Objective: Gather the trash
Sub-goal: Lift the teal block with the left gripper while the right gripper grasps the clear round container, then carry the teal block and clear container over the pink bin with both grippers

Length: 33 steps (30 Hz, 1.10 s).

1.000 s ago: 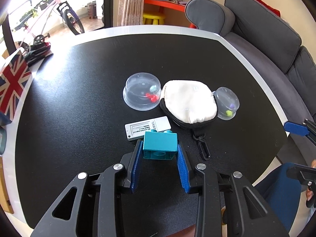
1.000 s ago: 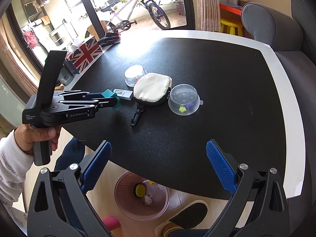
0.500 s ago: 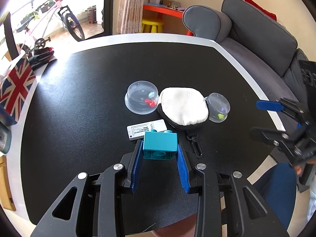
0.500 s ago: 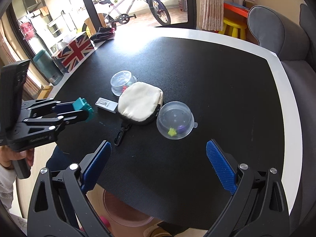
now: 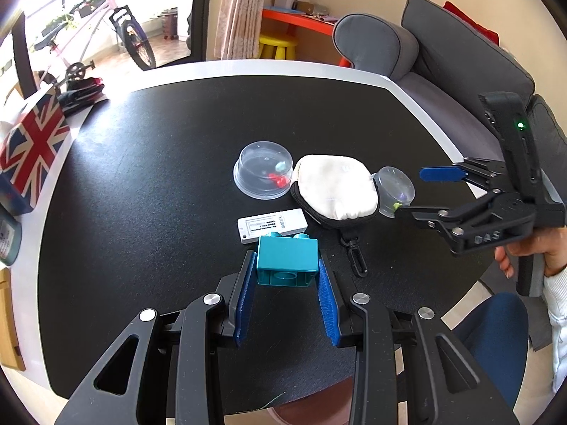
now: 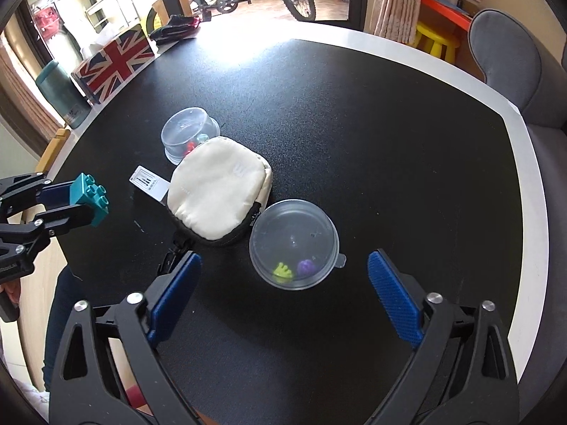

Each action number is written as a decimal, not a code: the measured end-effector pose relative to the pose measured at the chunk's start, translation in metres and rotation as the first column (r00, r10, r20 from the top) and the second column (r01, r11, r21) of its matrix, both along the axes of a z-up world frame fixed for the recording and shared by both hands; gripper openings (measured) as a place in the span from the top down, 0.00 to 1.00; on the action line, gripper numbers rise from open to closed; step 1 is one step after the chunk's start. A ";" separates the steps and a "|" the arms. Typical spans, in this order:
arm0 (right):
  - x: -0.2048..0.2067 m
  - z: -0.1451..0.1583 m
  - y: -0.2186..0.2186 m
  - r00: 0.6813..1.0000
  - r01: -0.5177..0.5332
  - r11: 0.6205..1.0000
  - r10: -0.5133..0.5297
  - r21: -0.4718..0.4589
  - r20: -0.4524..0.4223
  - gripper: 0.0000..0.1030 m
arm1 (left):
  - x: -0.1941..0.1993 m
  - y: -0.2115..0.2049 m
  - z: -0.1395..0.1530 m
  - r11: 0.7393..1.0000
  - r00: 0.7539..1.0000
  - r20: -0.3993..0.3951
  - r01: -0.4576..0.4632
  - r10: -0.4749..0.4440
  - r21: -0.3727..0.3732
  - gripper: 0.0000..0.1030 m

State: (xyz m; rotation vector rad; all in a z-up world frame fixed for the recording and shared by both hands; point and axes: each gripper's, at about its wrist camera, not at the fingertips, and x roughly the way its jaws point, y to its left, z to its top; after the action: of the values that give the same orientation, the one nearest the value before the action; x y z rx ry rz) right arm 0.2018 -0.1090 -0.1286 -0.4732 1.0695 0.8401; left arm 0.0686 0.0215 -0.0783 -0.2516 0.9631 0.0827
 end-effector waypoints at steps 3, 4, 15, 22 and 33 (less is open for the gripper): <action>0.002 -0.005 0.004 1.000 -0.008 1.000 0.008 -0.016 -0.001 0.33 | -0.002 0.002 -0.001 1.000 1.000 -0.001 -0.003 0.003 -0.003 0.68; 0.003 -0.007 0.004 1.000 -0.011 1.000 0.011 -0.019 0.002 0.38 | -0.002 0.002 -0.002 1.000 1.000 -0.002 -0.004 0.004 -0.004 0.68; 0.001 0.000 -0.005 0.999 0.020 1.000 -0.020 0.000 0.033 0.50 | -0.004 0.001 -0.003 1.000 1.000 0.000 -0.001 0.001 -0.007 0.68; -0.018 0.019 -0.018 0.998 0.032 0.998 -0.035 0.047 0.053 0.50 | -0.007 -0.004 0.002 1.000 1.000 0.014 0.014 -0.014 -0.007 0.68; -0.074 0.057 -0.044 0.993 0.015 0.989 -0.032 0.146 0.113 0.50 | -0.029 -0.020 0.021 0.999 0.998 0.057 0.038 -0.039 0.012 0.68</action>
State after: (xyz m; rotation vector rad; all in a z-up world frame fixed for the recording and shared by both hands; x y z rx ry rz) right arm 0.1282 -0.1526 -0.0712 -0.3817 0.8992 0.8529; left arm 0.0399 0.0017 -0.0571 -0.2242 0.9104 0.0456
